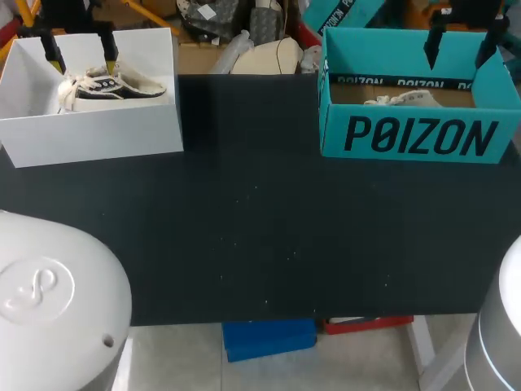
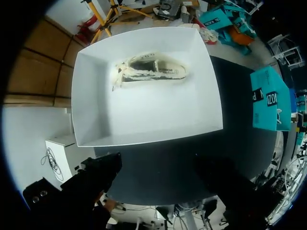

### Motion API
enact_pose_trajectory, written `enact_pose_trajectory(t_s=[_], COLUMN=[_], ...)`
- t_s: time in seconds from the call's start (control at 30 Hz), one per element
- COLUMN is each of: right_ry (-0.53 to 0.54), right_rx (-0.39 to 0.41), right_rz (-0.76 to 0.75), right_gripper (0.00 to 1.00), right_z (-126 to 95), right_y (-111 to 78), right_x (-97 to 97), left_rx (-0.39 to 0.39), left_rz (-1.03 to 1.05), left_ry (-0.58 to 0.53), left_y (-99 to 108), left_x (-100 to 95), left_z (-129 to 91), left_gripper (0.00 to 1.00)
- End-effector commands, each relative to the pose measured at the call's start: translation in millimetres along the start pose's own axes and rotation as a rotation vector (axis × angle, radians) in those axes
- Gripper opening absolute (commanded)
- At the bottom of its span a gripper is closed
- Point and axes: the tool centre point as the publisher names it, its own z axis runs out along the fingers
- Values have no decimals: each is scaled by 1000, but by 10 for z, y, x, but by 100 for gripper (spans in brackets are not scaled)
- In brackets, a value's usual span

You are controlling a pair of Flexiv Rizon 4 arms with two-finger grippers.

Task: Take the shoe out of the shoebox, open the shoe tongue, remove and reinsert the insole, then place the shoe into the shoebox

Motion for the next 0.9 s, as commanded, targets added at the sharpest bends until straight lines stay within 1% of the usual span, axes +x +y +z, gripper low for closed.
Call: enact_pose_trajectory(t_s=[0.03, 0.2, 0.27, 0.33, 0.37, 0.43, 0.47, 0.9], right_ry=[0, 0, 0, 0, 0, 0, 0, 0], right_rx=[0, 0, 0, 0, 0, 0, 0, 0], right_rz=[0, 0, 0, 0, 0, 0, 0, 0], right_gripper=[100, 100, 100, 100, 100, 100, 100, 100], right_z=[0, 0, 0, 0, 0, 0, 0, 0], right_y=[0, 0, 0, 0, 0, 0, 0, 0], right_x=[0, 0, 0, 0, 0, 0, 0, 0], left_rx=[18, 111, 161, 210, 228, 278, 303, 303], left_rz=[46, 310, 463, 709, 868, 1182, 1308, 1308], left_ry=[8, 63, 81, 88, 78, 30, -14, -14], left_y=[12, 37, 46, 108, 153, 254, 281, 281], left_x=[17, 49, 51, 36, 11, -75, -125, -125], left_z=[-8, -76, -120, -167, -176, -176, -171, -171], left_gripper=[100, 100, 100, 100, 100, 100, 100, 100])
